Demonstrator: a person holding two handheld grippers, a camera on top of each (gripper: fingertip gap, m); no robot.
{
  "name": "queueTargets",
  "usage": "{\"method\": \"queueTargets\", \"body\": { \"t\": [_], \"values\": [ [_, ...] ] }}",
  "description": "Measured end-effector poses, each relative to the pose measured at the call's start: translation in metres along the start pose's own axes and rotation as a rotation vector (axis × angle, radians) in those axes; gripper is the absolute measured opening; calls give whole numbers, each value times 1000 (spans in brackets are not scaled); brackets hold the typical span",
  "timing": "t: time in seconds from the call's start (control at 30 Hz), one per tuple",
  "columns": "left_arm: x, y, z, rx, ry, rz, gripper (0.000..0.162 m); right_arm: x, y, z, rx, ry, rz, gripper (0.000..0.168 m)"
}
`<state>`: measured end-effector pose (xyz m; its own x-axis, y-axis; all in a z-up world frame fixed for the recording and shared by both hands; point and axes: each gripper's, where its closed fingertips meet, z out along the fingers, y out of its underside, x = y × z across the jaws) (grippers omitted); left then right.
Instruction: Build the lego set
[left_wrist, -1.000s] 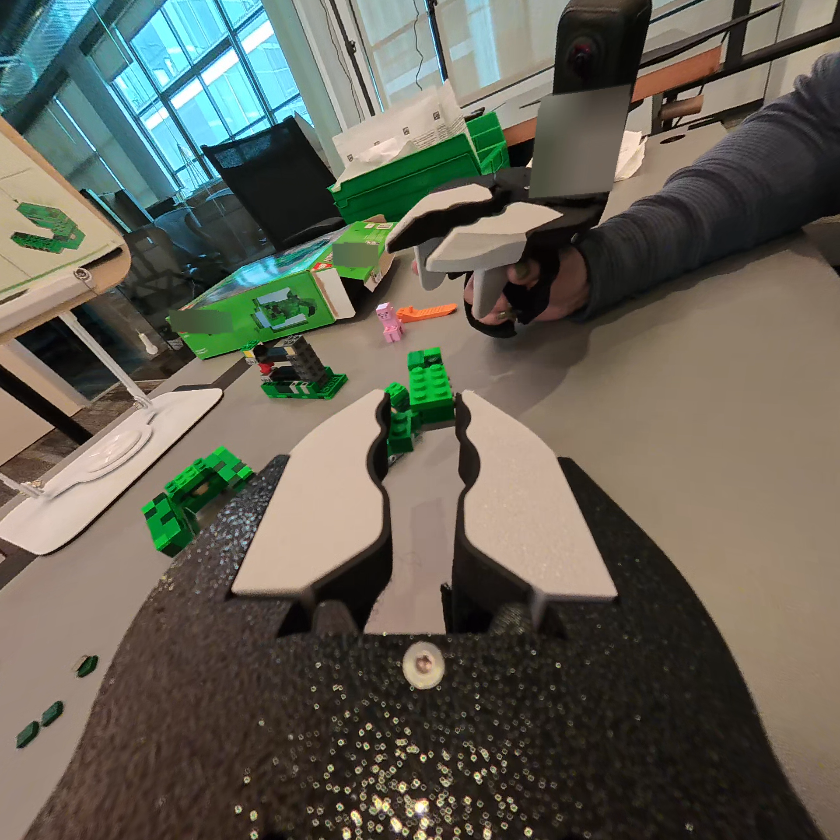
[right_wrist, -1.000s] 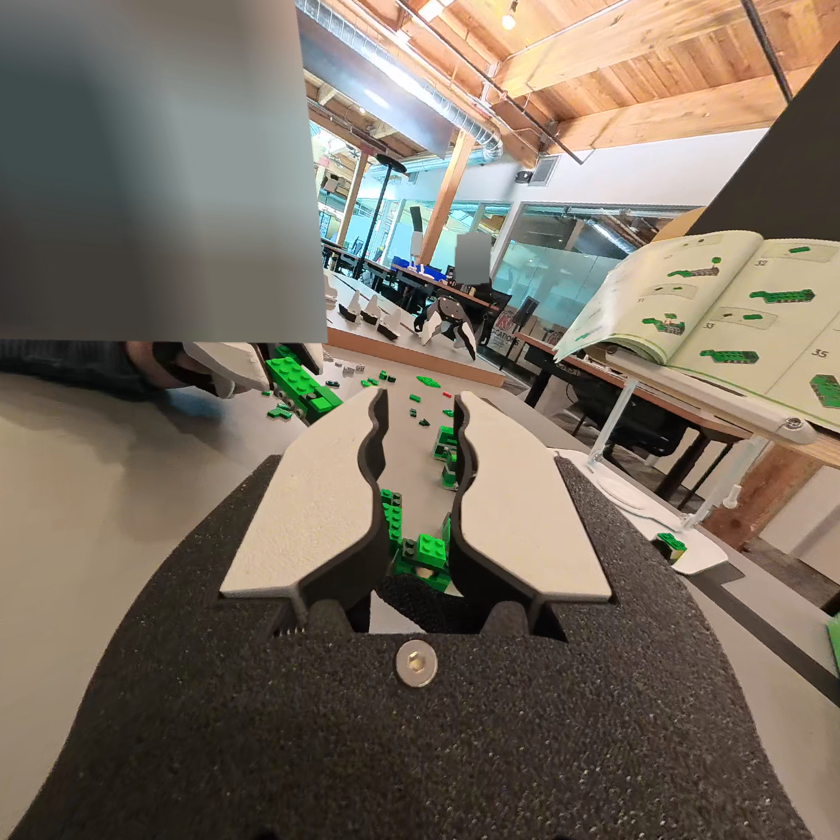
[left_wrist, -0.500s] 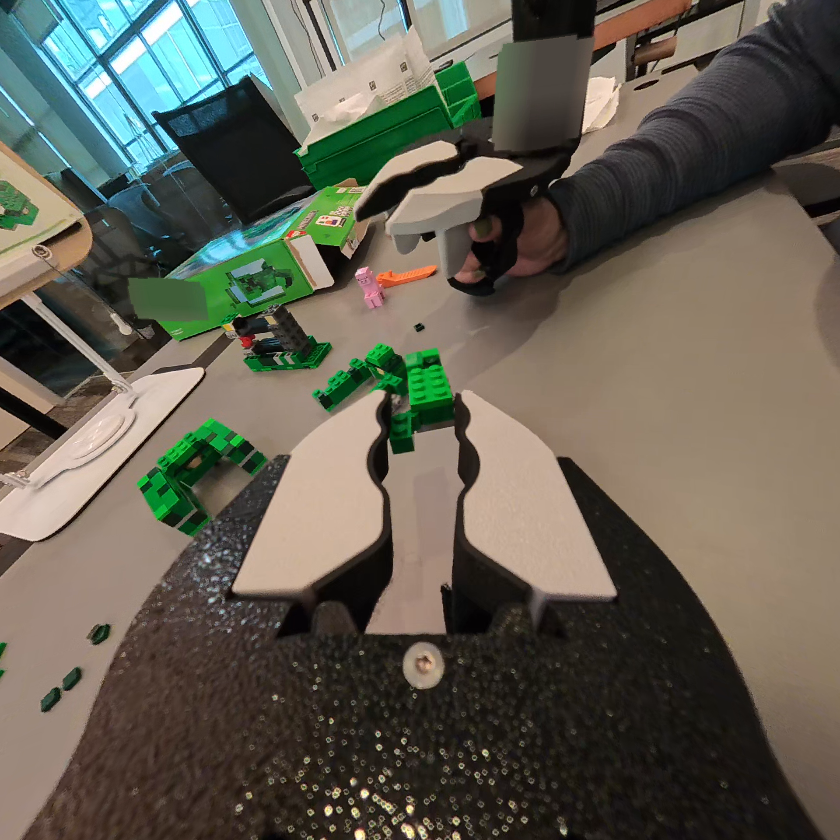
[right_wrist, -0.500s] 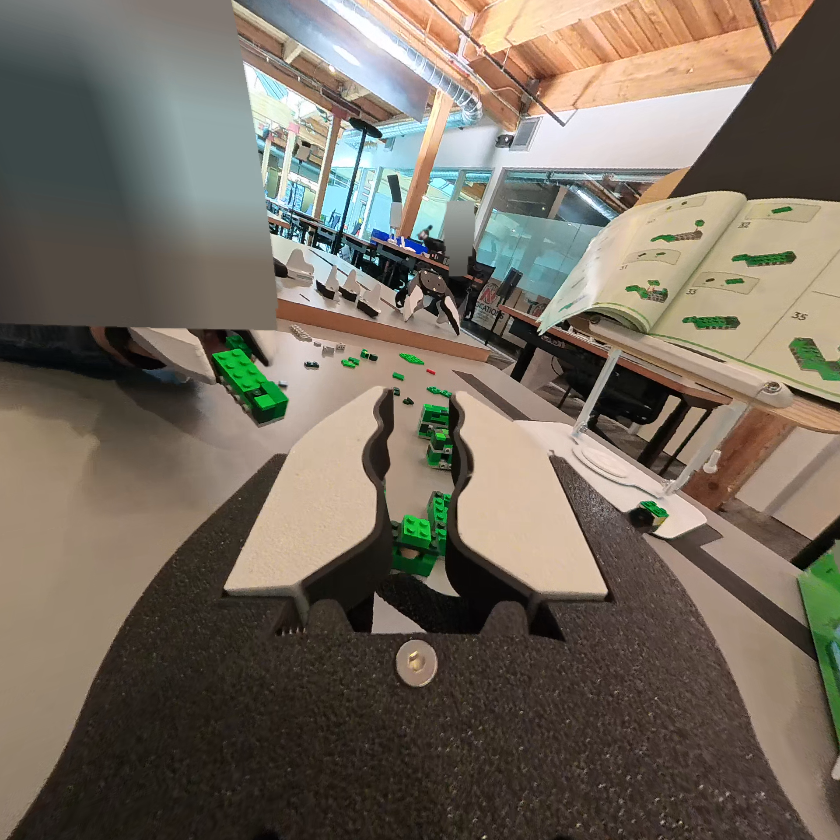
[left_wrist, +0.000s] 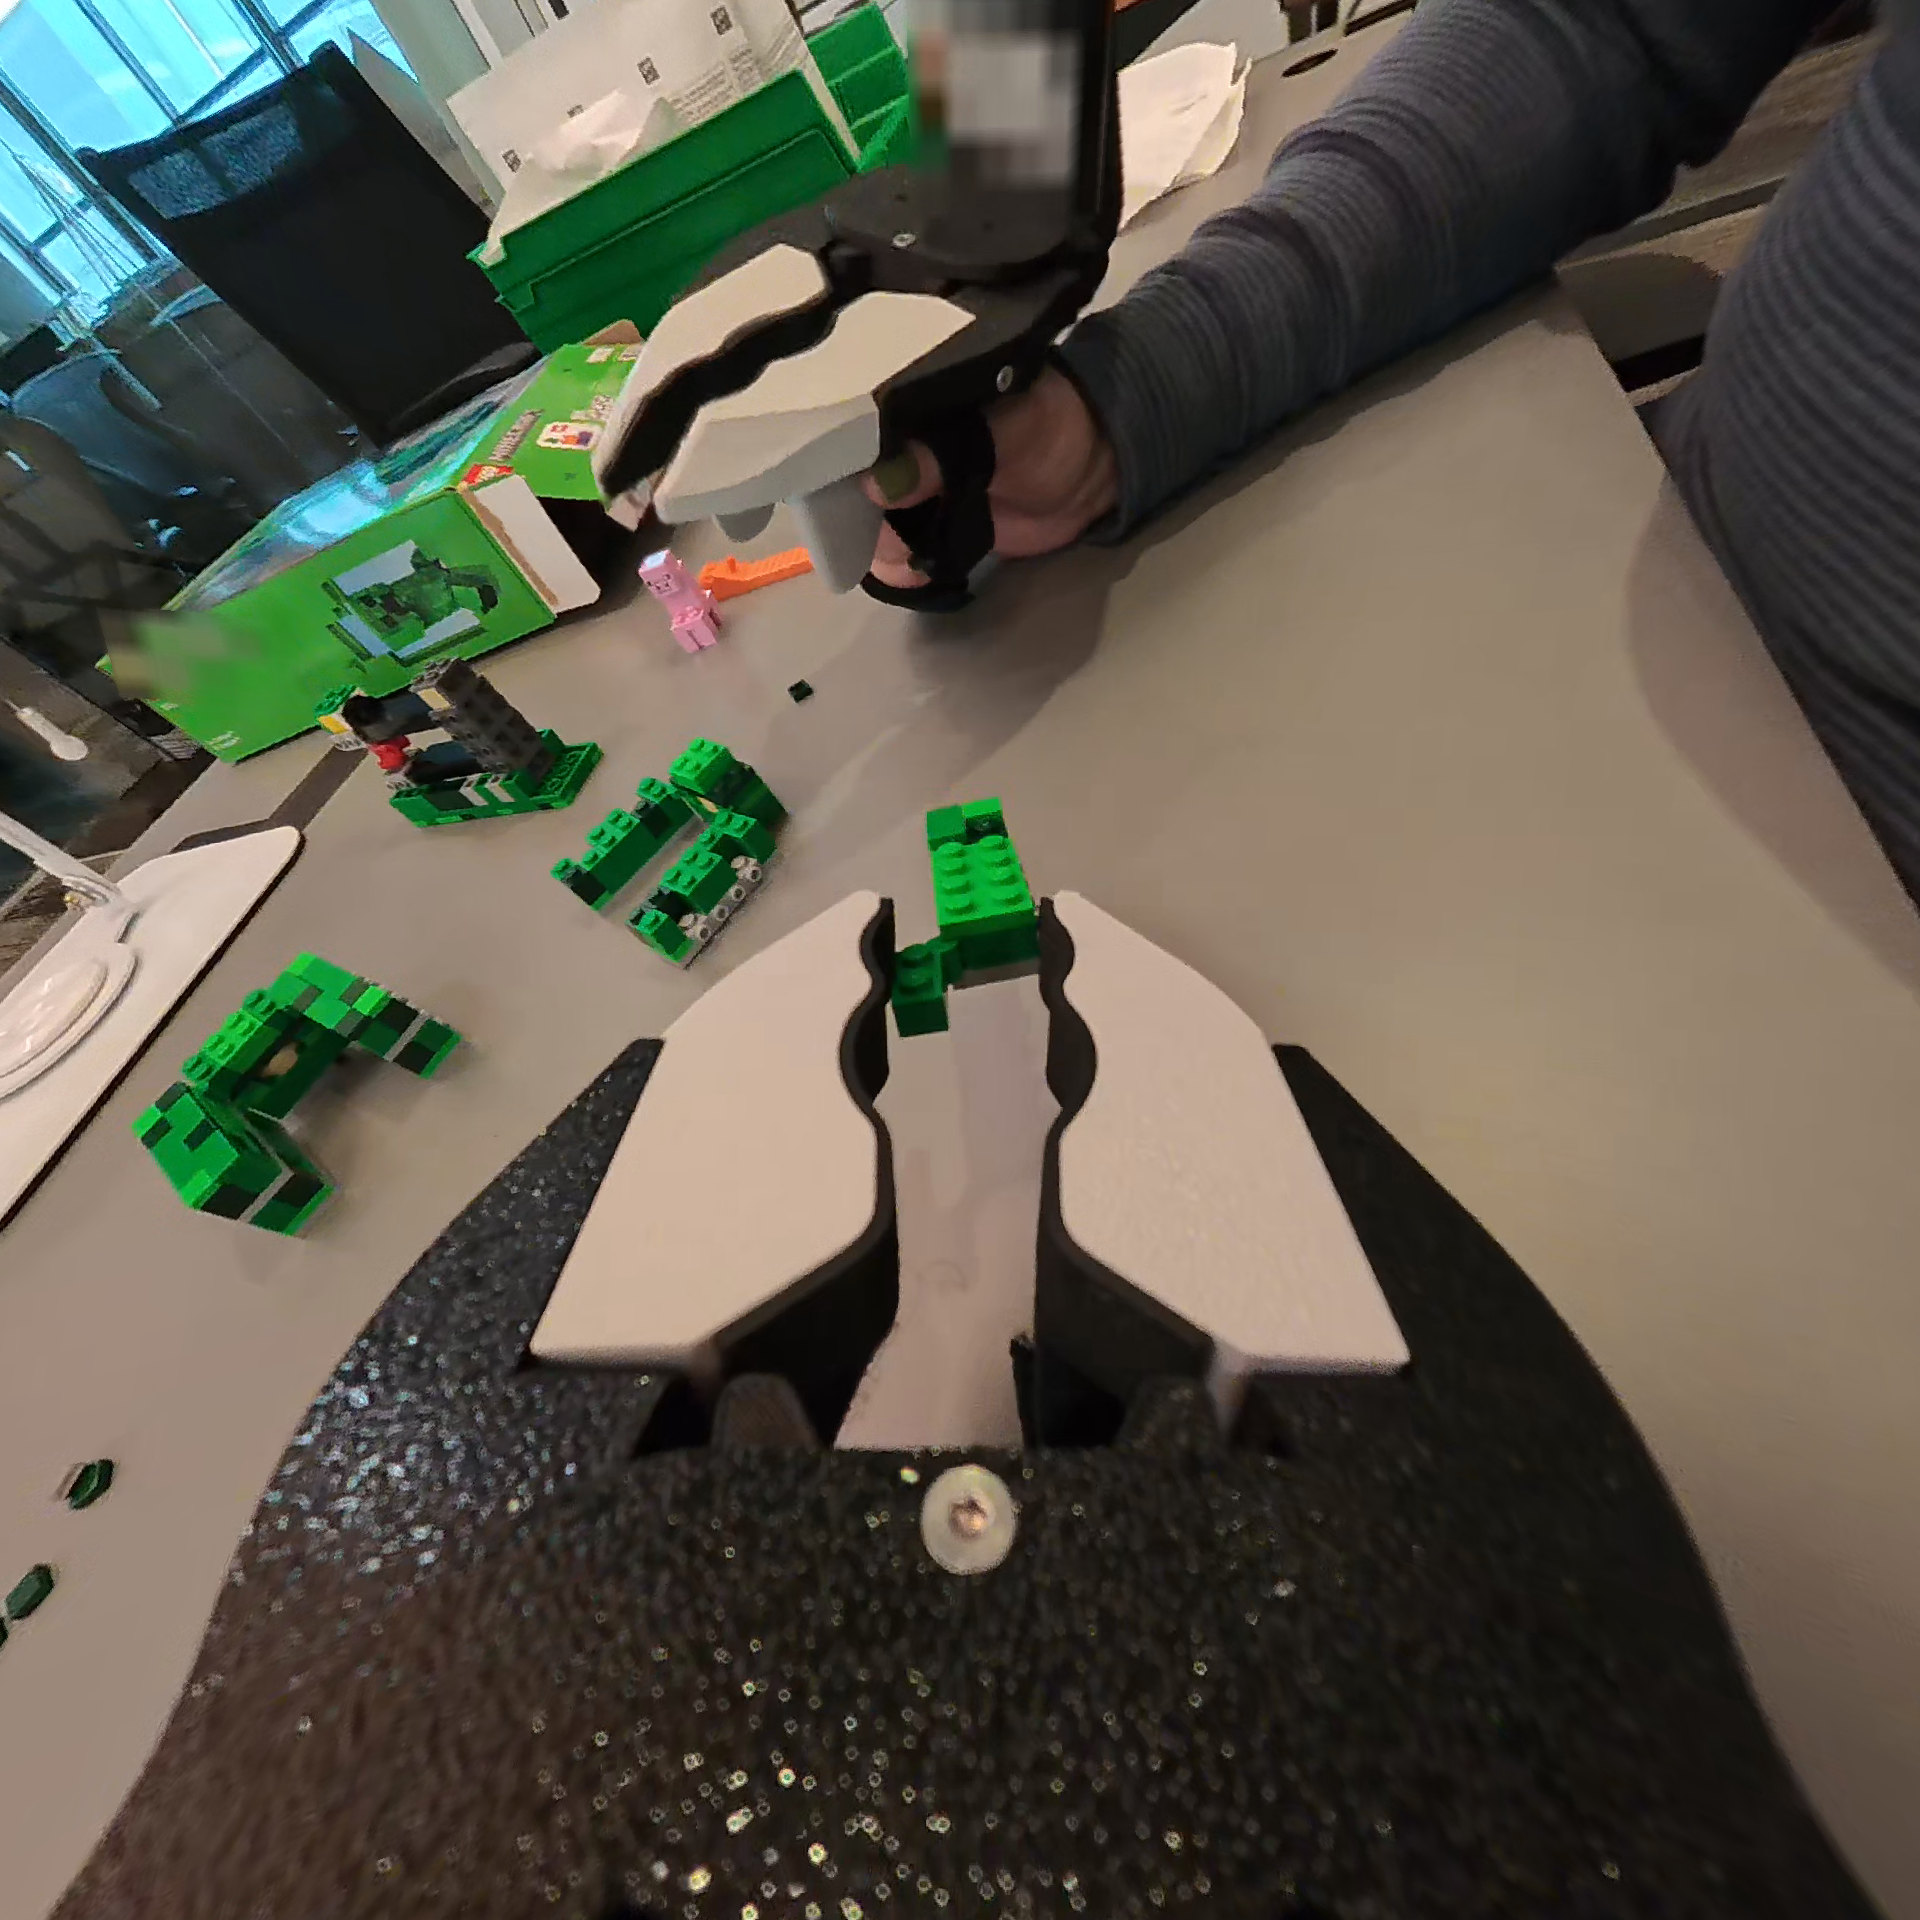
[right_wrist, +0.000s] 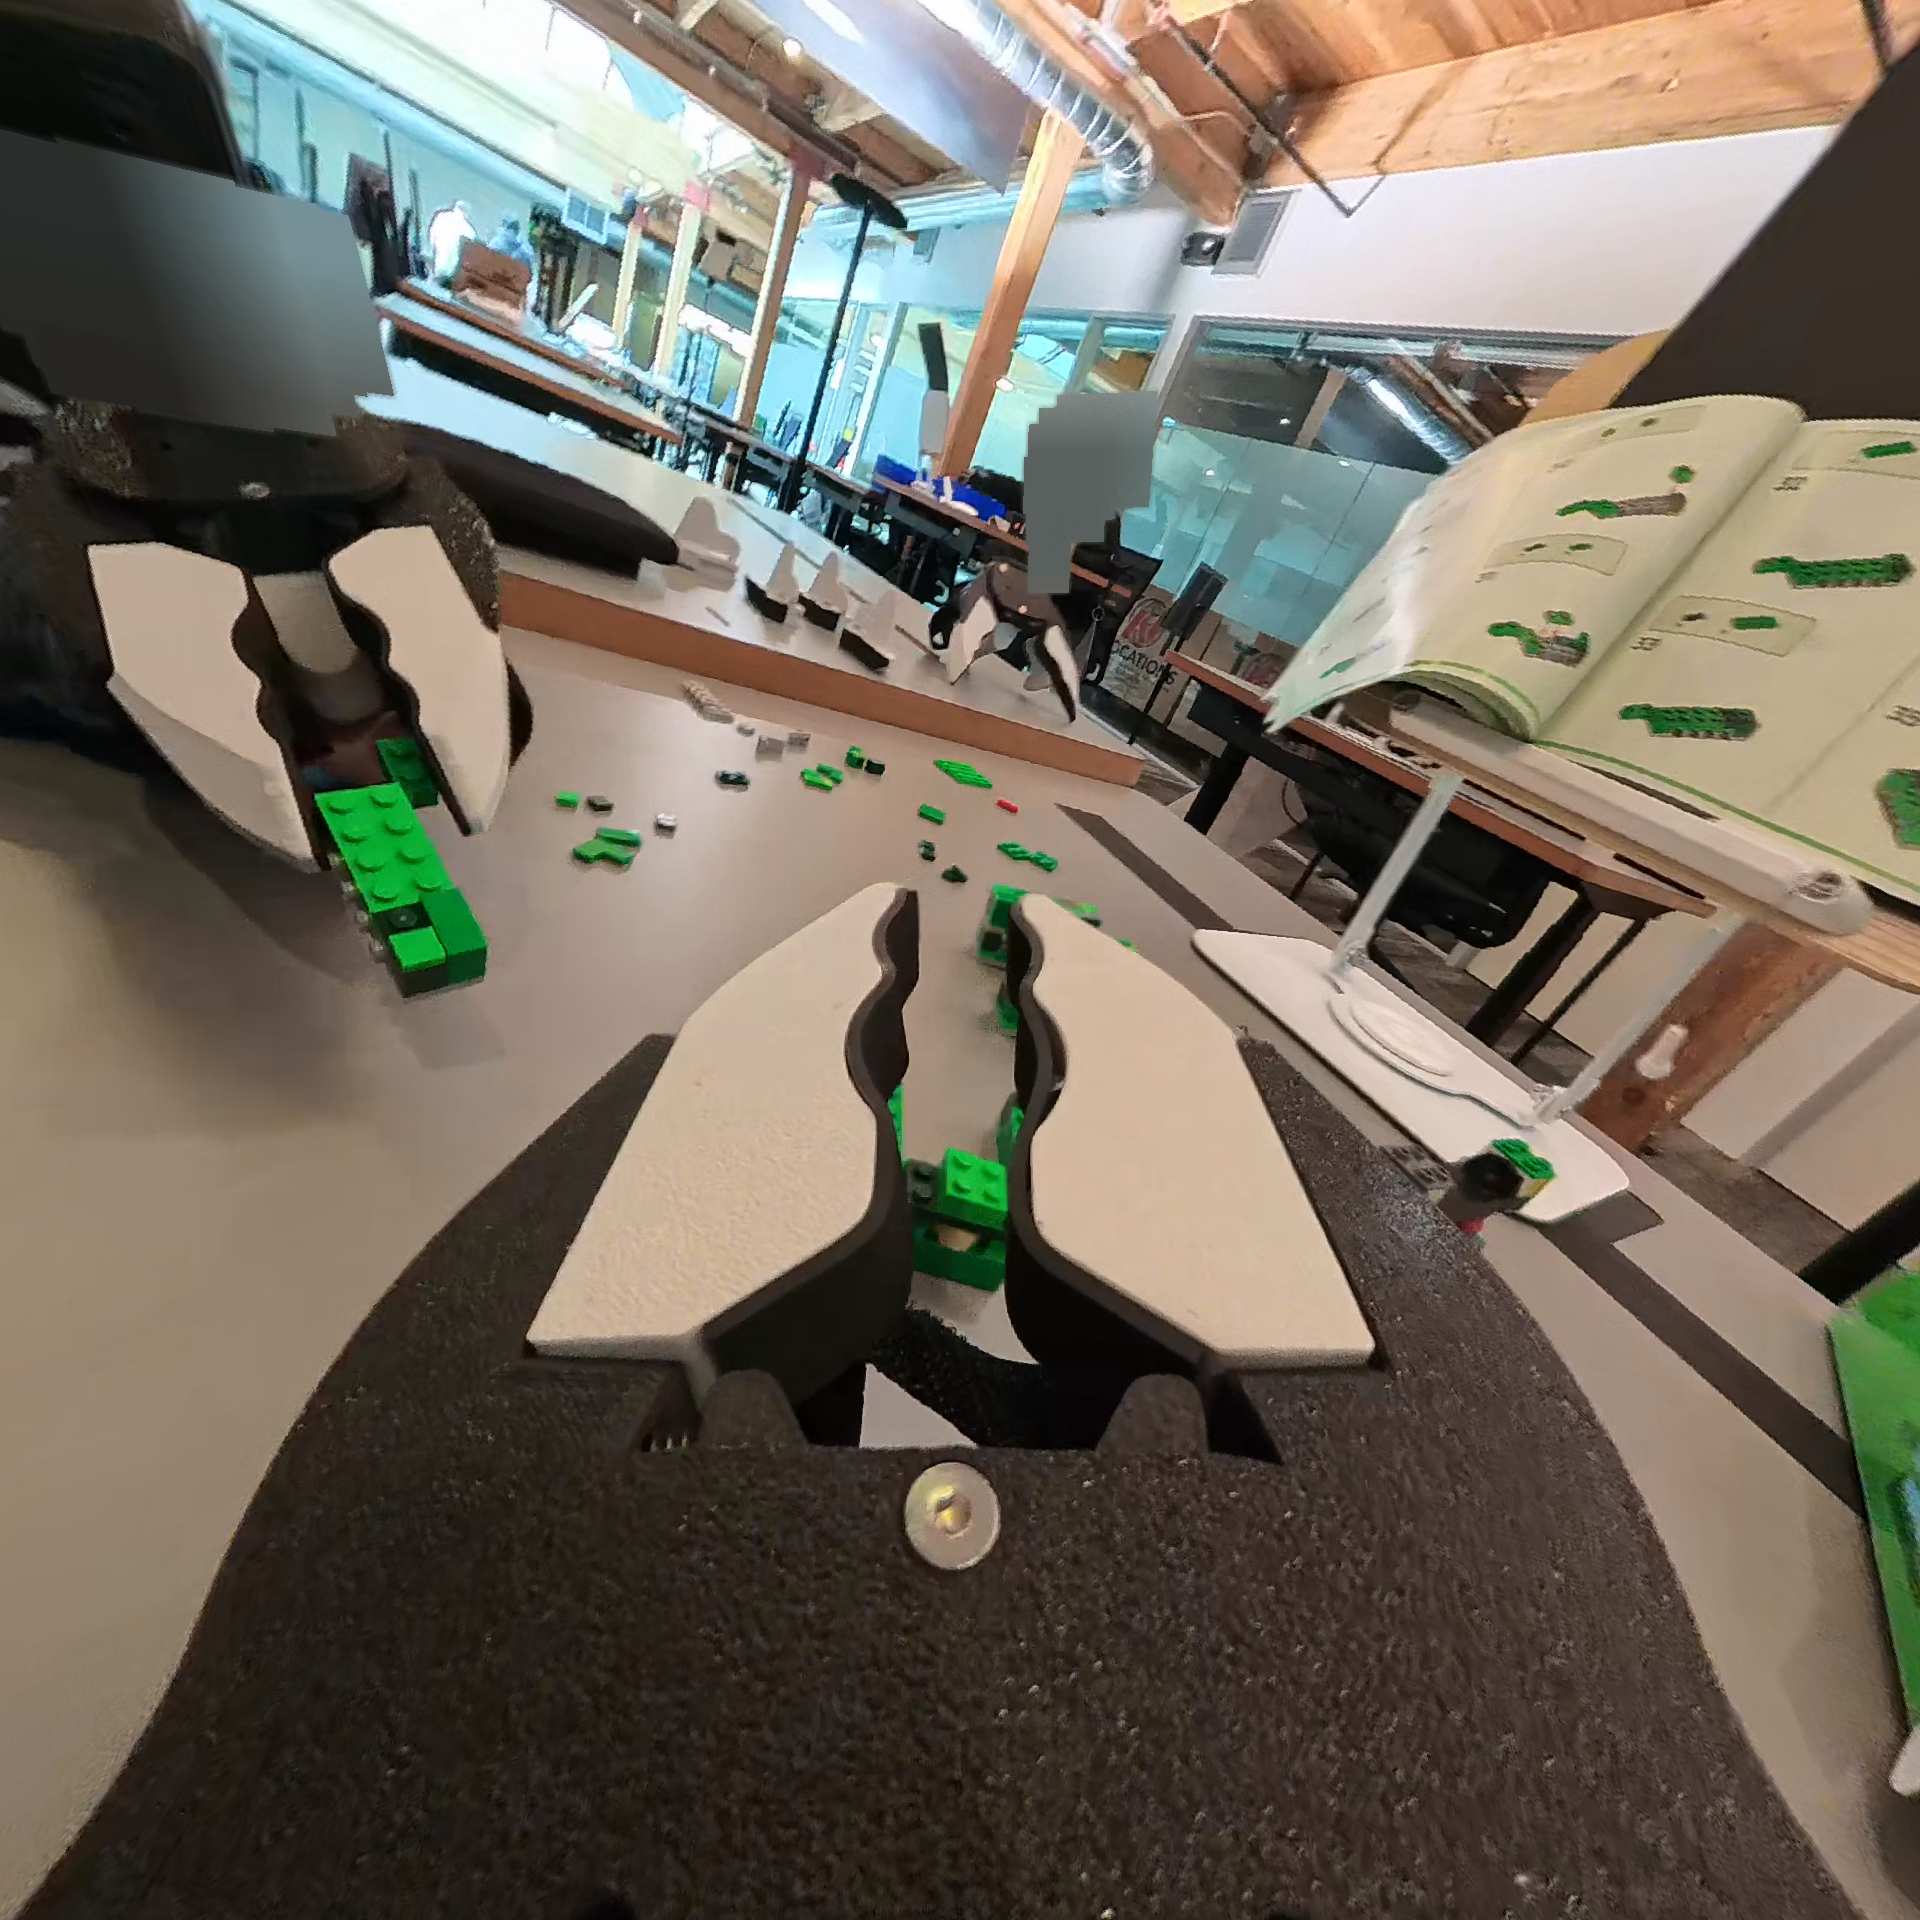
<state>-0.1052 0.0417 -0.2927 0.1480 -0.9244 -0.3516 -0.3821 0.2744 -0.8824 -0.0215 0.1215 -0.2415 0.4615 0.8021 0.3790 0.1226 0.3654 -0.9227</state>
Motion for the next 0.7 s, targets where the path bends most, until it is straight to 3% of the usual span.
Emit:
{"method": "queueTargets", "body": {
  "t": [0.3,0.53,0.63,0.7],
  "values": [
    [-10,0,-23,17,-132,35,26,-11,-1,27,-136,-111,21,7],
    [-16,-3,-22,49,-138,-12,26,-13,-16,123,-390,-445,-110,10],
    [-9,-6,-20,50,-121,11,26,-12,0,165,-569,-573,-208,8],
    [-5,-3,-15,26,-104,29,26,-7,15,192,-695,-613,-171,7]
  ]
}}
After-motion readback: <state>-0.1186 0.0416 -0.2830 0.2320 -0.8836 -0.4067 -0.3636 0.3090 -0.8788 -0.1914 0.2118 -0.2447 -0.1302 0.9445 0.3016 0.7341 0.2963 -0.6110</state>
